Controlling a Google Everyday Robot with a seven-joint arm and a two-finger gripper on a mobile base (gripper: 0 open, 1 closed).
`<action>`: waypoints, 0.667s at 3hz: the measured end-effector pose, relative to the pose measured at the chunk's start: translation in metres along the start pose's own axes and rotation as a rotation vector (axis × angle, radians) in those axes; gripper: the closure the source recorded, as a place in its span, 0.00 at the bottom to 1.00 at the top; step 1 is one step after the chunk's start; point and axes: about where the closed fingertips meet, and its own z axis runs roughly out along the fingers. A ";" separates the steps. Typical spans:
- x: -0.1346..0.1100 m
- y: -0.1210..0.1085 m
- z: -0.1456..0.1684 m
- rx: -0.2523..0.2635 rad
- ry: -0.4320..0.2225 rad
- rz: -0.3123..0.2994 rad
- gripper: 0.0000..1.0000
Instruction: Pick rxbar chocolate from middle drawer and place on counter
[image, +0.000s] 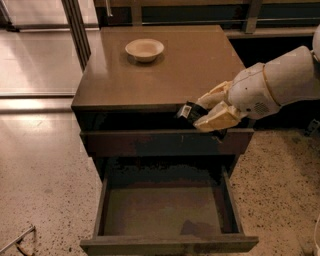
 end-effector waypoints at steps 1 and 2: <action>0.000 0.000 0.000 0.000 0.000 0.000 1.00; -0.005 -0.037 0.010 0.062 0.016 0.021 1.00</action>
Offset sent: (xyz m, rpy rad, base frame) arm 0.1204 0.0016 0.0141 -0.0258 -0.0820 -0.1993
